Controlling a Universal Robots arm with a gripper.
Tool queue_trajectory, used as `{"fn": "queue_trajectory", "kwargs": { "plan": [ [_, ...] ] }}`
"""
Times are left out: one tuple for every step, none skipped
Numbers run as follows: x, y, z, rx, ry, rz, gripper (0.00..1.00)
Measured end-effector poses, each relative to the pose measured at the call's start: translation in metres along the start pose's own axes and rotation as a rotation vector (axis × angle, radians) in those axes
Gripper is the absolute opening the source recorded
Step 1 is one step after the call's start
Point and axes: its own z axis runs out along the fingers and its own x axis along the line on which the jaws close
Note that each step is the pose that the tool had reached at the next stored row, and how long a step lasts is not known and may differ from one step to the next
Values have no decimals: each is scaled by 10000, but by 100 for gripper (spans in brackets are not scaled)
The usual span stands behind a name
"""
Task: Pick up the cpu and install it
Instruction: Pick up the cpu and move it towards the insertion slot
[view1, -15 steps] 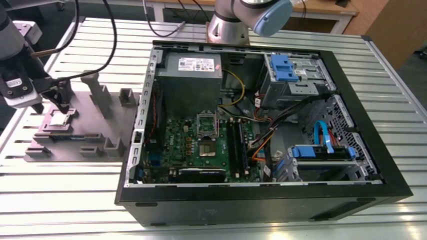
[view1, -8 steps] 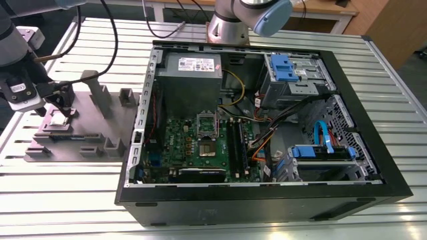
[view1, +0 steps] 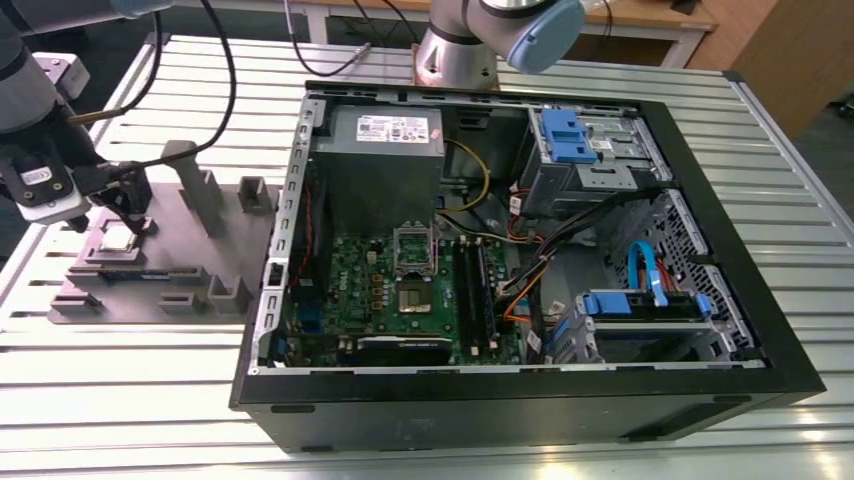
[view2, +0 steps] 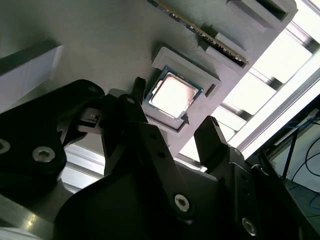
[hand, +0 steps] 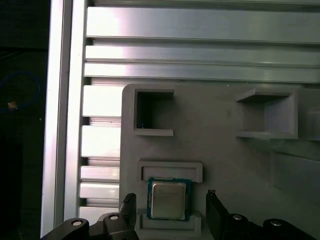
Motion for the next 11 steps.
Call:
{"fn": "queue_trajectory", "kwargs": {
  "plan": [
    [0, 0, 3, -1, -1, 0, 66],
    [-1, 0, 14, -4, -5, 0, 66],
    [-1, -1, 29, -2, -3, 0, 66],
    [-1, -2, 46, 0, -1, 0, 66],
    [-1, -2, 66, 0, -1, 0, 66],
    [-1, -3, 83, 1, -1, 0, 66],
    [-1, -4, 98, 2, -1, 1, 66],
    [0, -4, 113, 2, 0, 6, 66],
    [0, -5, 128, 3, -2, 9, 66],
    [0, -5, 140, 3, -3, 12, 66],
    [0, -6, 150, 3, -4, 16, 66]
  ]
}}
